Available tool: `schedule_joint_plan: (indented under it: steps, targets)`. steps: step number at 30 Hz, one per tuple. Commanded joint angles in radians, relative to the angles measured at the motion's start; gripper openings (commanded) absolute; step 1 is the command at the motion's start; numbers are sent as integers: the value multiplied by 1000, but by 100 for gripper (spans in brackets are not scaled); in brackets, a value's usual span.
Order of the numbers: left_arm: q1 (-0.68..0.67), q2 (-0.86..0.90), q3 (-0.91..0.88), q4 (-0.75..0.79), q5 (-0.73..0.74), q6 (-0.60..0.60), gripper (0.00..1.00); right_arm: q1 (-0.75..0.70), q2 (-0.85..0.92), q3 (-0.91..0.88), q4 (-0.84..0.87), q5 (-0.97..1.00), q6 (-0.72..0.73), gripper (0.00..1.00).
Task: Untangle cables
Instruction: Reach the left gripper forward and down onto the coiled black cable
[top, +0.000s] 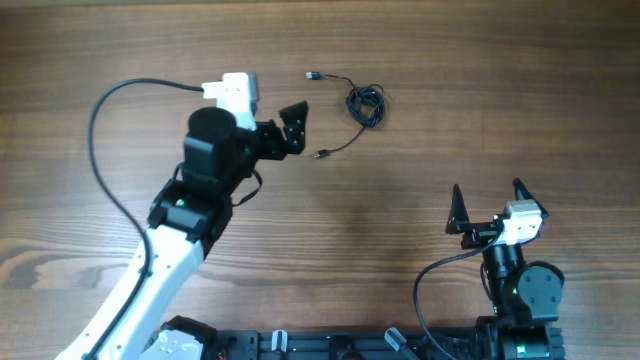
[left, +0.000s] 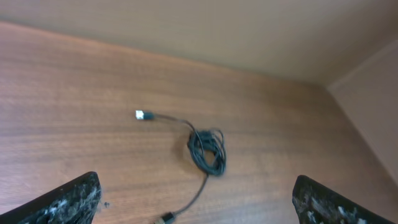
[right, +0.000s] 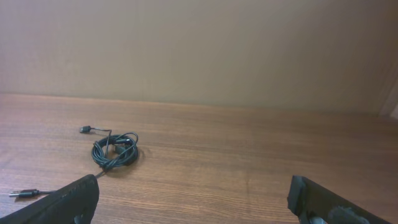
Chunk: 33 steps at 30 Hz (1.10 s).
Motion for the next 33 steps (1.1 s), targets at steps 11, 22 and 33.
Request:
schedule_joint_plan:
  steps: [11,22,33]
  targets:
    - [-91,56,75,88,-16,-71,87,1,-5,-1,2,-1,-18,100]
    - [-182,399,297,85,-165,-124,74,1,-5,-1,2,-2,-18,100]
    - [-194,784,420,230,-173,-234,67,1,-5,-1,2,-1,-18,100]
